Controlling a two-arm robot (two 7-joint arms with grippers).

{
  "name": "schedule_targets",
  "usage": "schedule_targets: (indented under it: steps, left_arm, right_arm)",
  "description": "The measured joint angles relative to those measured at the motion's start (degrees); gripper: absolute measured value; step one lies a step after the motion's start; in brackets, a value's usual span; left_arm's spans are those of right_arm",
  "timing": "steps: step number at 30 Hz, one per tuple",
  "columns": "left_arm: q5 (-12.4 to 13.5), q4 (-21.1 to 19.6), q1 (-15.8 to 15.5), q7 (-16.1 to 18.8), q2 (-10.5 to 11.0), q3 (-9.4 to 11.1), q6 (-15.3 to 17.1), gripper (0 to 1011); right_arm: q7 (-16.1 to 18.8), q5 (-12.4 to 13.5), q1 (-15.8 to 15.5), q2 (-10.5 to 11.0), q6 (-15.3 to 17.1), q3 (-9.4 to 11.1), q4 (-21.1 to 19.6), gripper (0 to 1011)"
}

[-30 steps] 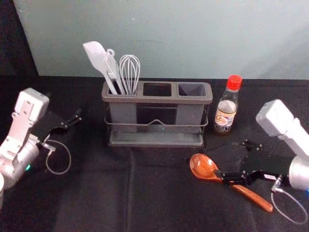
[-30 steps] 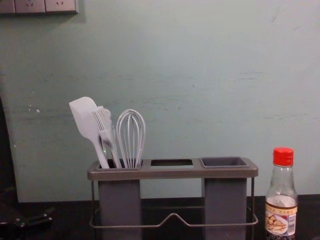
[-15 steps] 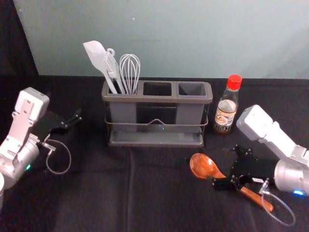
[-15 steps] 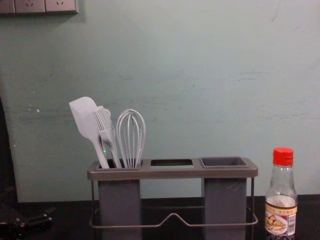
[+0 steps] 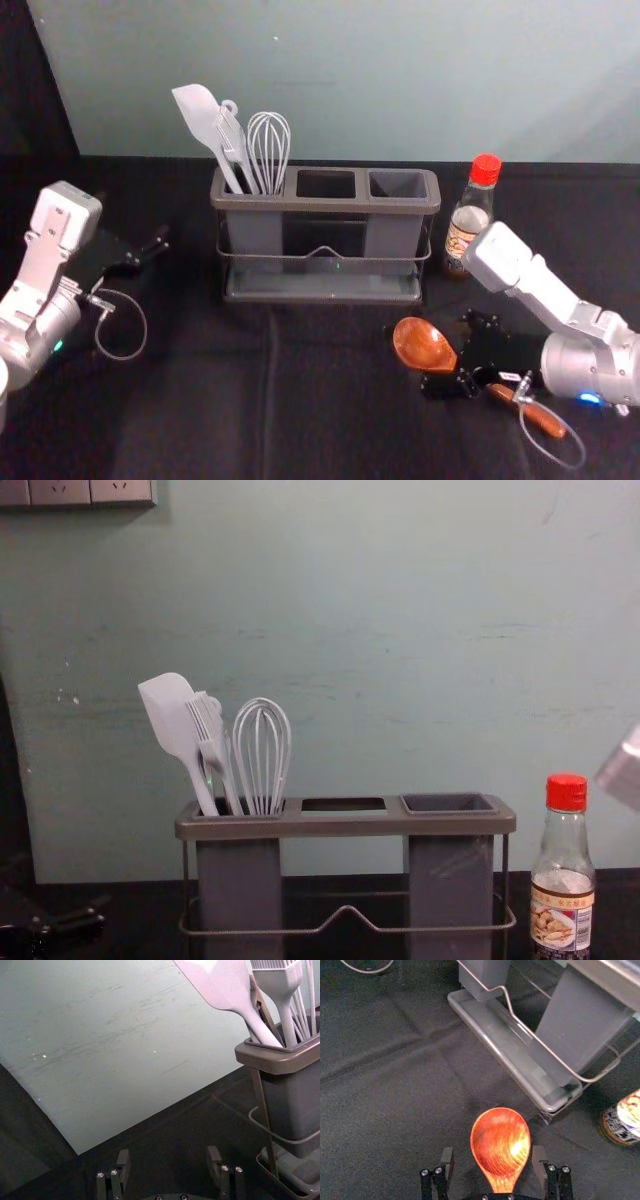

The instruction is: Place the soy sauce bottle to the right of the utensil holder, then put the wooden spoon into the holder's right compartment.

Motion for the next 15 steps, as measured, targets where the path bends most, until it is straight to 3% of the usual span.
schedule_targets:
  steps: [15]
  left_arm:
    - [0.0, 0.0, 0.0, 0.0, 0.0, 0.0, 0.0, 1005]
  right_arm:
    - [0.5, -0.8, 2.8, -3.4, 1.2, -1.6, 3.8, 1004]
